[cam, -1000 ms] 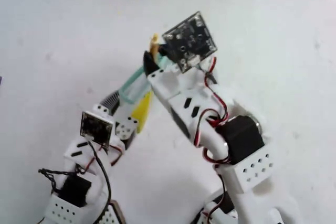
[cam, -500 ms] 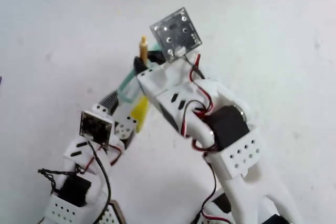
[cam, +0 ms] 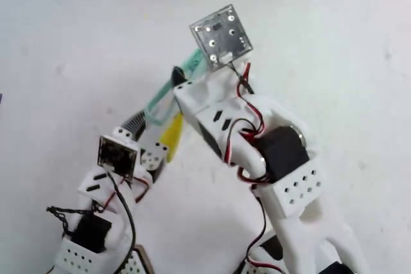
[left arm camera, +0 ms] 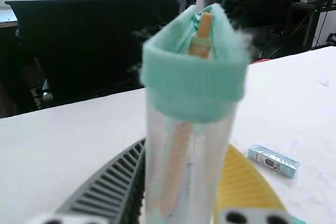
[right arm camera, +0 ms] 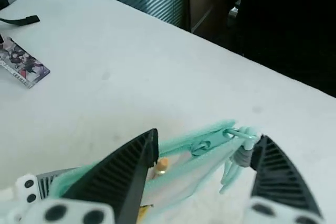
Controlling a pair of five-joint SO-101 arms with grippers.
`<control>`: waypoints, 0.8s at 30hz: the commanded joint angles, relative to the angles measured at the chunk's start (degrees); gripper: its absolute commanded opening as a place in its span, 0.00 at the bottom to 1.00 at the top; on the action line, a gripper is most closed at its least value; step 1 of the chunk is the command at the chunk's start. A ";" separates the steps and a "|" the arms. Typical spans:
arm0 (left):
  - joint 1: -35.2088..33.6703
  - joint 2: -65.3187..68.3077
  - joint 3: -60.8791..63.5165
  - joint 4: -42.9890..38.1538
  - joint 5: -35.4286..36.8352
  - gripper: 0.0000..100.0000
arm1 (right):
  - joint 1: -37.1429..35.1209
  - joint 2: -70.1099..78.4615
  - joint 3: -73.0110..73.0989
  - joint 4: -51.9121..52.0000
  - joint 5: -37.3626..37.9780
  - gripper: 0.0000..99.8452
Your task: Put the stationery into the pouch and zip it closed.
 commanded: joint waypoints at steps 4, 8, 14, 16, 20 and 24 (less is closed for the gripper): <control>0.31 0.40 -0.70 0.00 -0.44 0.18 | 2.68 -1.19 -3.16 0.31 0.35 0.18; 0.13 0.40 -0.79 0.00 -0.53 0.18 | 2.42 -0.31 -0.26 1.01 0.35 0.02; 0.48 0.40 -0.79 0.00 -0.26 0.19 | 2.33 0.22 0.09 3.21 1.58 0.02; 0.48 0.40 -0.79 0.00 -0.26 0.19 | 1.01 1.19 0.62 2.51 5.19 0.02; 0.57 0.40 -1.05 0.18 -0.18 0.22 | -1.27 4.62 0.79 4.44 10.46 0.02; 0.57 0.40 -2.99 2.64 2.20 0.23 | -0.13 5.32 -2.02 6.20 10.46 0.02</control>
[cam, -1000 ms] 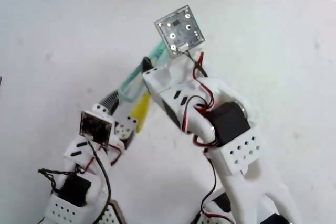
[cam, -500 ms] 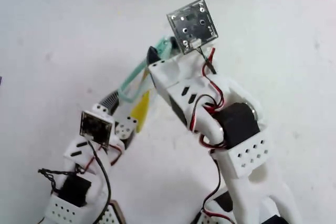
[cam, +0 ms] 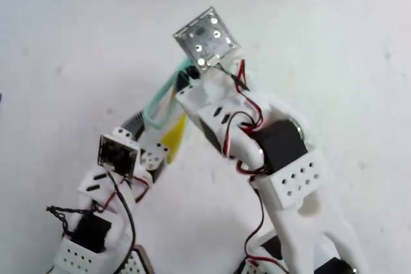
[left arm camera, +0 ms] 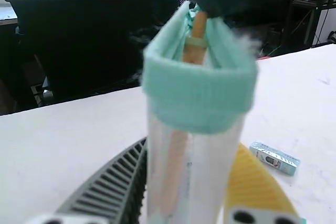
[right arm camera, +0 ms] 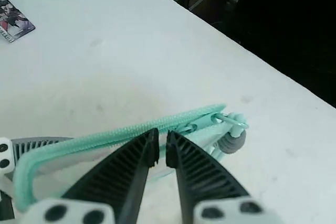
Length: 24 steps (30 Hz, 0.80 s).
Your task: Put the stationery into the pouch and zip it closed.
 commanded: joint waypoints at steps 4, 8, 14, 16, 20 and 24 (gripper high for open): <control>0.57 0.13 -5.19 5.63 3.52 0.24 | 0.40 -1.45 -8.26 1.71 -3.78 0.02; 0.57 0.13 -5.27 5.63 3.52 0.24 | -4.44 -0.04 -8.35 1.19 -1.67 0.02; 0.48 0.13 -5.19 5.63 3.34 0.24 | -4.79 8.48 -9.41 4.44 1.14 0.02; 0.40 0.13 -5.19 5.63 3.34 0.24 | -4.09 8.66 -13.45 7.96 1.05 0.02; 0.04 0.13 -5.19 5.45 3.52 0.24 | -2.42 9.01 -21.36 13.93 1.05 0.02; 0.04 0.13 -5.19 5.45 3.52 0.24 | -2.15 9.19 -20.22 15.16 1.05 0.02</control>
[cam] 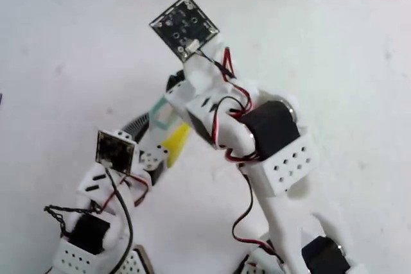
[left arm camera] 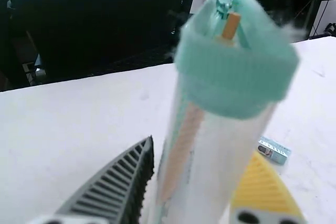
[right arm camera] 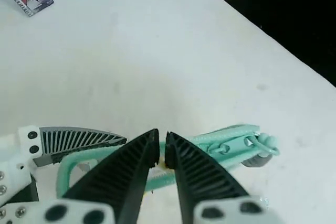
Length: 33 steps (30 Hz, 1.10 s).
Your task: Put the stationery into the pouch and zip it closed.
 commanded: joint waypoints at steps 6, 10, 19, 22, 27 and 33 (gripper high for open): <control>-0.04 -0.40 -2.90 0.09 0.53 0.24 | 0.57 -0.13 -0.97 0.75 0.70 0.02; -0.13 -0.40 -2.90 0.09 0.53 0.24 | 1.27 1.27 -0.09 1.54 0.79 0.02; -0.13 -0.40 -2.81 0.09 0.53 0.24 | 4.70 -0.75 -0.09 2.95 0.79 0.02; -0.13 -0.40 -2.81 0.09 0.53 0.24 | 3.91 0.84 0.97 3.03 0.79 0.02; -0.13 -0.40 -2.81 0.09 0.53 0.24 | 3.74 -1.36 -1.49 2.68 0.79 0.02; 4.70 -0.40 -2.90 0.44 0.18 0.20 | -6.37 -0.57 1.67 0.66 5.01 0.02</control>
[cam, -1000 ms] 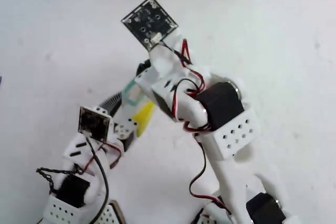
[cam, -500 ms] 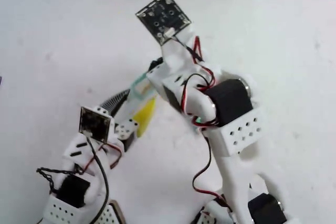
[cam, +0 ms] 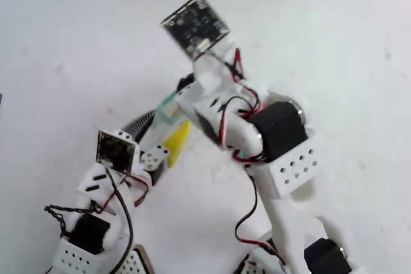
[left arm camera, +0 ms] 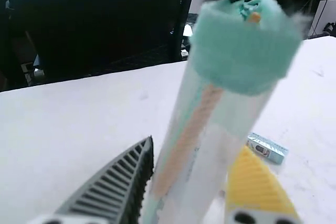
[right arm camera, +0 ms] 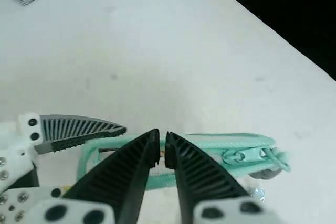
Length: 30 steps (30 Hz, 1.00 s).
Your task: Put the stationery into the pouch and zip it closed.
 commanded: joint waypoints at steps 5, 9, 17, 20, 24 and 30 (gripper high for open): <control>4.53 -0.40 -2.81 0.44 0.09 0.20 | -9.01 9.45 0.00 1.01 9.05 0.02; -0.40 -0.40 -2.90 -0.18 0.53 0.20 | -2.07 7.96 -12.40 5.85 4.75 0.02; -2.24 -0.40 -2.81 -1.93 2.73 0.20 | 0.04 9.10 -18.29 10.77 4.13 0.02; -2.24 -0.40 -2.81 -1.76 2.73 0.20 | -0.31 13.76 -18.29 11.38 4.13 0.02; -2.24 -0.40 -2.81 -1.76 2.73 0.20 | -0.22 21.49 -18.73 12.53 4.22 0.02; -2.24 -0.40 -2.81 -1.76 2.73 0.20 | 0.04 28.35 -18.90 13.49 9.58 0.02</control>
